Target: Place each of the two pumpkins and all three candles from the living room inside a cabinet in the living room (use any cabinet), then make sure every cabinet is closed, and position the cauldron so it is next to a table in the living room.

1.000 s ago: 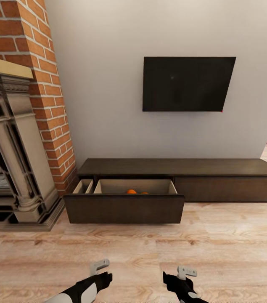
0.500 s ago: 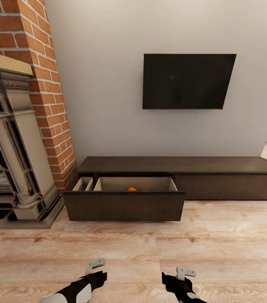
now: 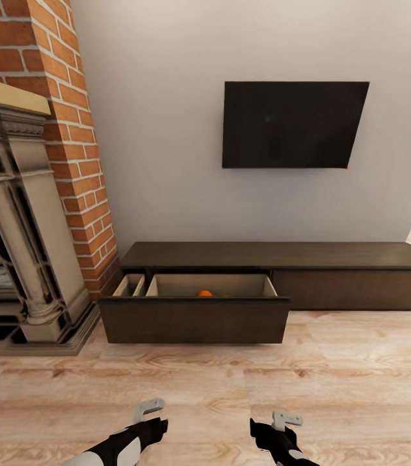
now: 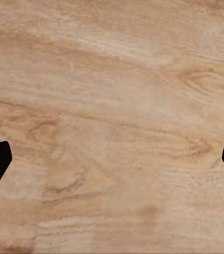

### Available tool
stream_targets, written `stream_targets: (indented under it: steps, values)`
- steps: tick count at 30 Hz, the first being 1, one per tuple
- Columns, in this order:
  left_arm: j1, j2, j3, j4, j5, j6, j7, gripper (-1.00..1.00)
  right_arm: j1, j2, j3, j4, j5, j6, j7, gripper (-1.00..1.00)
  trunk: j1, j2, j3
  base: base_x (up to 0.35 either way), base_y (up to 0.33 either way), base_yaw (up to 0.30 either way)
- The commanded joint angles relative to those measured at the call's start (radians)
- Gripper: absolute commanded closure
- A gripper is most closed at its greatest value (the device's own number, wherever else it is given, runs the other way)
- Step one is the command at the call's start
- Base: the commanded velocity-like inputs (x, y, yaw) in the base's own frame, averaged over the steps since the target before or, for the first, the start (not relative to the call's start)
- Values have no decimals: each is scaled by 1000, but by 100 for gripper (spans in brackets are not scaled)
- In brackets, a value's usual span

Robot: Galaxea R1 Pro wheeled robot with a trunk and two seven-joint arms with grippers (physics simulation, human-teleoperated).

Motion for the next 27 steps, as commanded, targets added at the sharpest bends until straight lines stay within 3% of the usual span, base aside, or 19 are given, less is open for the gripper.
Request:
stream_targets:
  steps: [1,14,27]
  values:
    - [-1,0,9,1,-10,-3,1,-100,-1,-1,-4,2,-3,-5,0,-100,0,0,-1,258,201,0]
    - [-1,2,9,1,-9,-3,0,-100,0,-4,-4,1,-4,-2,0,-100,0,0,-1,256,198,0]
    - [-1,4,9,1,-9,-3,0,-100,0,-3,-4,1,-4,-2,-3,-100,0,0,-1,291,18,0]
